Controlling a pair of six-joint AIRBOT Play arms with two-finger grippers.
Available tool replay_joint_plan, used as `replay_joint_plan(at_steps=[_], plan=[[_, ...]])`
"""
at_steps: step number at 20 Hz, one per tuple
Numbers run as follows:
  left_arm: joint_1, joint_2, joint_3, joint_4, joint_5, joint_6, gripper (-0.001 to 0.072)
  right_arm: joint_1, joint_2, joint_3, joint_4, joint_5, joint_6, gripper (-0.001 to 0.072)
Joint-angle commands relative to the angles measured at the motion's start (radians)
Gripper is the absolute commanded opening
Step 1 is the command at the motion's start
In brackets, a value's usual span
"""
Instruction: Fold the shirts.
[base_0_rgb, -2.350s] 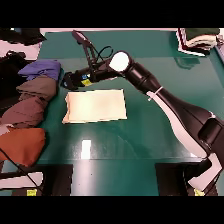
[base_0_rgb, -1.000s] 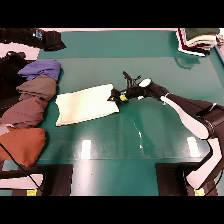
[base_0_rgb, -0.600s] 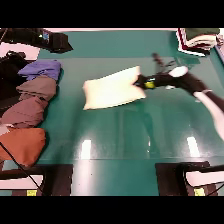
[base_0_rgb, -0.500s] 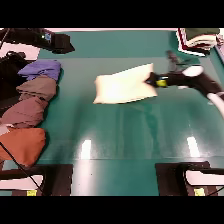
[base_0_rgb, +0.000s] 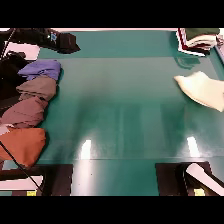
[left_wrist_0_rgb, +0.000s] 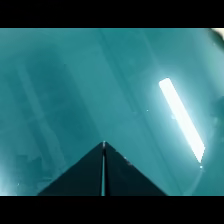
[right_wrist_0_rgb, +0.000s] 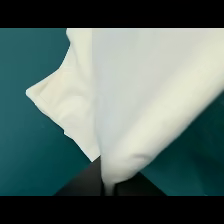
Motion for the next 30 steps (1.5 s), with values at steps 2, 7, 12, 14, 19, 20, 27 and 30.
replay_joint_plan(at_steps=[2,7,12,14,19,20,27,30], plan=[[-0.001,-0.001,0.000,0.000,-0.001,-0.005,0.0020,-0.151,0.029,-0.047,-0.095,0.014,-0.016,0.0013],[-0.001,-0.001,0.000,0.001,-0.001,-0.002,0.0020,-0.153,0.027,-0.017,-0.234,0.039,-0.016,0.0473],[-0.001,-0.001,0.000,0.001,-0.012,0.006,0.0021,-0.152,0.012,0.200,-0.438,0.186,0.030,0.0506],[-0.001,-0.001,0.000,0.000,-0.010,0.006,0.0021,-0.116,0.013,0.255,-0.348,0.214,0.032,0.0506],[-0.001,-0.001,0.000,0.000,-0.010,0.005,0.0021,0.188,0.013,0.280,-0.122,0.353,0.033,0.0505],[-0.001,-0.001,0.000,0.000,-0.006,0.005,0.0020,0.279,0.013,0.280,-0.126,0.370,0.033,0.0505],[-0.001,-0.001,0.000,0.000,0.007,0.005,0.0021,0.895,0.013,0.280,-0.131,0.315,0.033,0.0257],[-0.001,-0.001,0.000,0.000,0.009,0.005,0.0021,1.053,0.013,0.280,-0.132,0.277,0.032,0.0015]])
